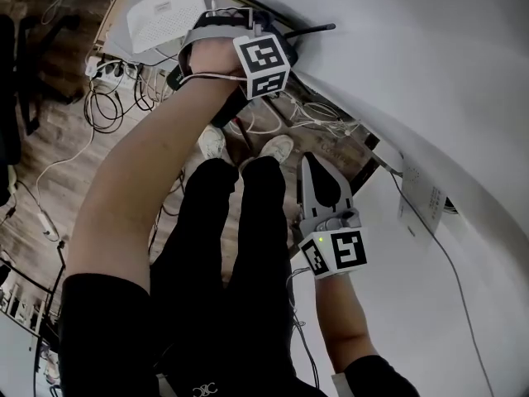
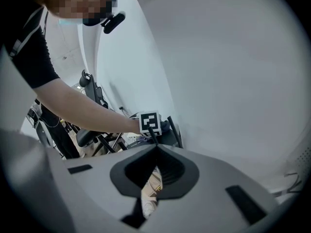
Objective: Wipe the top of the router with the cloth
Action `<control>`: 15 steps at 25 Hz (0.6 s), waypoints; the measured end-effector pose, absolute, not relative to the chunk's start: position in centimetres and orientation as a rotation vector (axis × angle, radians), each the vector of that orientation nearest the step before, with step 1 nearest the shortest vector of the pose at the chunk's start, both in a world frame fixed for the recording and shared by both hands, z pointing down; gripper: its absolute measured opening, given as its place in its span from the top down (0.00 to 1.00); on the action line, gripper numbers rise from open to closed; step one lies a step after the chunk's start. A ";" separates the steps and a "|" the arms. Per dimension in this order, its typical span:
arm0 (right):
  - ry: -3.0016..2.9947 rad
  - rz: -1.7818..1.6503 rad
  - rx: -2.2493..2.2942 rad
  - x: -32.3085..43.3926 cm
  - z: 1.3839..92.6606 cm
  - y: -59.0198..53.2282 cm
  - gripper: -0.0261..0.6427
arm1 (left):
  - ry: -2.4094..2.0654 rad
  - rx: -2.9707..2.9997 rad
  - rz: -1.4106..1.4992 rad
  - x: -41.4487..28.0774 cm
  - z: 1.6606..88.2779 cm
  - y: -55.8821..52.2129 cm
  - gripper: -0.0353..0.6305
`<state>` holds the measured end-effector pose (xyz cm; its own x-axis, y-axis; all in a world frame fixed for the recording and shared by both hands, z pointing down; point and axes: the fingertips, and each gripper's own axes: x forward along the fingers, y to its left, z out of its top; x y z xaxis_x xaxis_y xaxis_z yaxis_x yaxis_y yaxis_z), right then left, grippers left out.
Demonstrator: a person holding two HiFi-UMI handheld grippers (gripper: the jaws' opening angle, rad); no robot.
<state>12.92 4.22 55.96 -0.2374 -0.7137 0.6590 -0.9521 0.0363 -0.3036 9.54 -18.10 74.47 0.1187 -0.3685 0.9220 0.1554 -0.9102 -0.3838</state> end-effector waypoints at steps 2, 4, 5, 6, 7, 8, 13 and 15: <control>-2.005 1.021 1.685 12.8 56.0 4.2 0.96 | 0.181 -1.898 -1.856 8.8 74.7 -18.2 0.87; -2.013 1.022 1.675 12.7 56.1 4.1 0.96 | 0.147 -1.812 -1.871 8.0 74.9 -18.2 0.87; -2.017 1.022 1.668 12.7 56.1 4.0 0.96 | 0.128 -1.785 -1.874 7.7 75.0 -18.2 0.88; -2.020 1.020 1.663 12.6 56.1 3.9 0.96 | 0.109 -1.766 -1.874 7.5 75.0 -18.0 0.88; -2.024 1.017 1.660 12.6 56.0 3.8 0.96 | 0.092 -1.755 -1.874 7.3 75.0 -17.9 0.88; -2.027 1.014 1.659 12.6 55.9 3.7 0.96 | 0.077 -1.748 -1.876 7.1 75.0 -17.7 0.88; -2.036 1.005 1.652 12.6 55.6 3.5 0.96 | 0.032 -1.790 -1.919 5.5 74.8 -16.5 0.89; -2.038 1.004 1.649 12.5 55.6 3.4 0.96 | 0.032 -1.848 -1.919 4.9 74.7 -16.1 0.89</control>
<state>12.48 3.36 55.62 -0.2739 -0.7118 0.6467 -0.9466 0.0806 -0.3122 4.91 -16.11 74.71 0.0203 -0.3464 0.9379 0.3149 -0.8881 -0.3348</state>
